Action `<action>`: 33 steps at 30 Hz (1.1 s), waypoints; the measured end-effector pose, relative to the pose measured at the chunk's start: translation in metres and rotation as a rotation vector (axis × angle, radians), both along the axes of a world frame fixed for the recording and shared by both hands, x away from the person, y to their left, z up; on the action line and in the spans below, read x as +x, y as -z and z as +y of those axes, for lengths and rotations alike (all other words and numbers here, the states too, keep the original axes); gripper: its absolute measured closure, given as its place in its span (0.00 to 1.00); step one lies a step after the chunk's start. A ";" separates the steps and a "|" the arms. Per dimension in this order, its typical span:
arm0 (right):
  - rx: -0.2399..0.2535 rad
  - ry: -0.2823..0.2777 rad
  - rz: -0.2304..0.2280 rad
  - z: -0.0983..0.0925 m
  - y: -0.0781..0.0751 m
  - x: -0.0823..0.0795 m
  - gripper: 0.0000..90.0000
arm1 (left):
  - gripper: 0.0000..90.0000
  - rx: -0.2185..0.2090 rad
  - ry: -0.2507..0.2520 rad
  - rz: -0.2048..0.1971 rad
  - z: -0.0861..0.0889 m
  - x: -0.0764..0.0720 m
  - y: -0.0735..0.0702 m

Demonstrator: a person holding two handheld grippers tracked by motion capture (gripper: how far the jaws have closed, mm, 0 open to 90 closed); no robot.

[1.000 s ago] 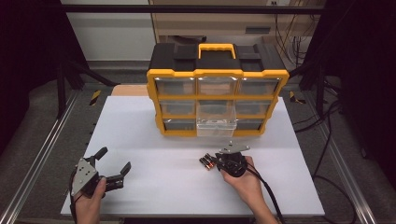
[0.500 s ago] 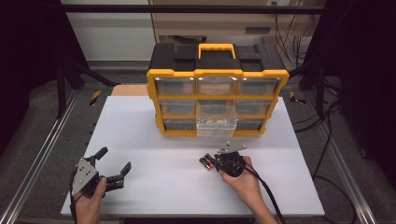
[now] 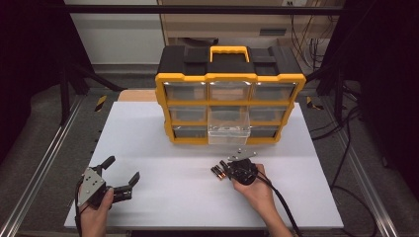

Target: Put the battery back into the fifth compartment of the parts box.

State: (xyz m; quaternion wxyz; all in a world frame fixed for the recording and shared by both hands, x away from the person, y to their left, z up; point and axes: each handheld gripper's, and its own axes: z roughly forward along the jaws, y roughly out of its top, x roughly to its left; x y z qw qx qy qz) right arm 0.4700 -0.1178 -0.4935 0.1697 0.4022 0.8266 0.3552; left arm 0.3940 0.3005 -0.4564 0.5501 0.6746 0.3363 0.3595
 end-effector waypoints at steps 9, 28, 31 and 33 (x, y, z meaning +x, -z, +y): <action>0.006 -0.022 -0.010 -0.006 -0.007 -0.007 0.85 | 0.01 0.007 -0.007 0.006 0.001 0.001 0.001; 0.146 0.130 -0.213 -0.077 -0.024 -0.044 0.85 | 0.02 0.006 -0.019 0.003 0.002 0.000 0.001; 0.158 0.145 -0.233 -0.080 -0.026 -0.044 0.85 | 0.02 0.006 -0.015 0.001 0.000 -0.001 0.000; 0.172 0.155 -0.241 -0.082 -0.027 -0.045 0.85 | 0.02 0.006 -0.014 0.001 0.000 -0.001 0.001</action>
